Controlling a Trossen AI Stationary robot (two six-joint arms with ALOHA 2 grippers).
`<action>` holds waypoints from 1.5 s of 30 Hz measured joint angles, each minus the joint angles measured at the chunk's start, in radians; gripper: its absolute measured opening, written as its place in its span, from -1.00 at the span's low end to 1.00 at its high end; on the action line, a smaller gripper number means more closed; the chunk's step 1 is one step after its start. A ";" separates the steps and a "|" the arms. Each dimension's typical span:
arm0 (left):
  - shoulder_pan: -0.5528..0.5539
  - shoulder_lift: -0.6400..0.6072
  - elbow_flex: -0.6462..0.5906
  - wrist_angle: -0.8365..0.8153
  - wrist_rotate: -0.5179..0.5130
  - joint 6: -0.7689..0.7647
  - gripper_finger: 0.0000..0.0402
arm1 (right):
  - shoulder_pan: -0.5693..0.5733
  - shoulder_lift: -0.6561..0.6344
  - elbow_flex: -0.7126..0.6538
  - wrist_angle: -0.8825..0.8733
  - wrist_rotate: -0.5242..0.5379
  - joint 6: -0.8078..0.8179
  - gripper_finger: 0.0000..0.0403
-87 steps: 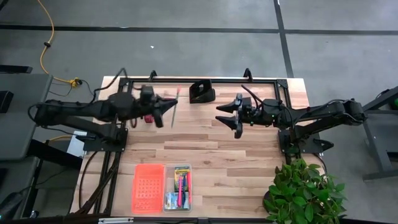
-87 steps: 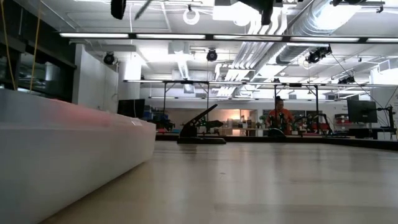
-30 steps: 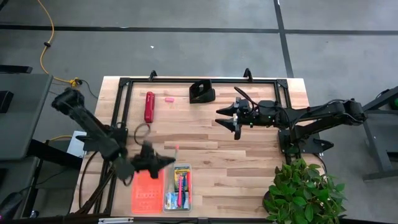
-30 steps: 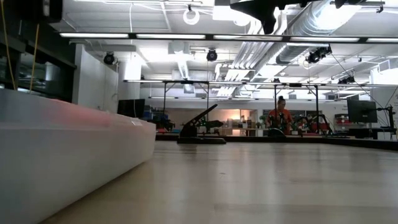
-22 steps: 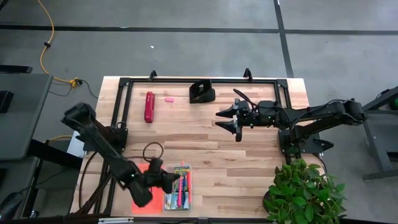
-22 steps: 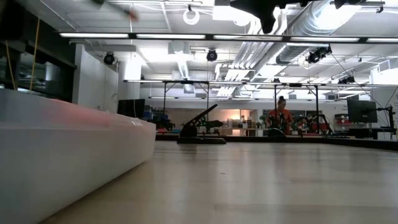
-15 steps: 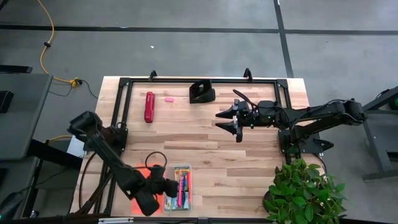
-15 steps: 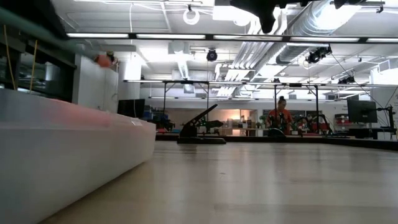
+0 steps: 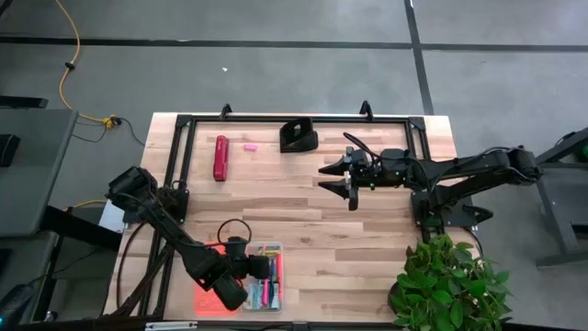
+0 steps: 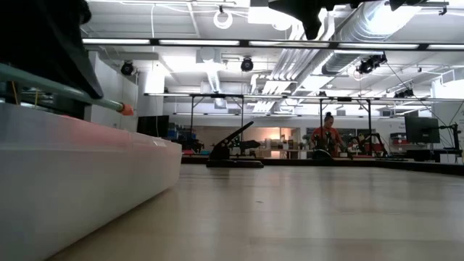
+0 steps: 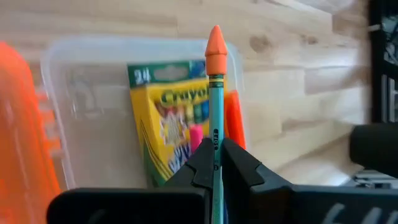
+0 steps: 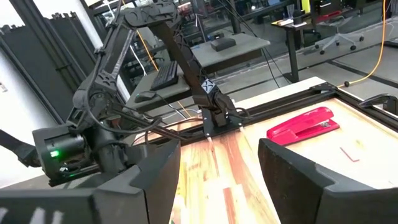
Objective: Pack school essentials
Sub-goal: Put the light blue pencil into the supply box
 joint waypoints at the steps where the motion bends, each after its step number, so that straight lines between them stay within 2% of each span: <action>1: 0.007 0.000 0.000 -0.005 0.003 0.012 -1.00 | 0.000 0.000 0.000 0.000 0.000 0.000 0.04; 12: -0.004 0.018 0.000 -0.003 0.058 0.017 -1.00 | 0.000 0.000 0.000 0.000 0.001 0.000 0.04; 20: 0.003 0.054 -0.001 0.050 0.019 -0.001 -1.00 | 0.000 0.000 0.000 0.000 0.035 -0.001 0.04; 39: 0.018 0.053 -0.001 0.037 0.049 0.005 -0.99 | 0.000 0.000 0.000 0.000 0.037 0.000 0.04; 45: 0.018 0.053 -0.001 0.037 0.049 0.001 -0.89 | 0.000 0.000 0.000 0.000 0.037 0.000 0.04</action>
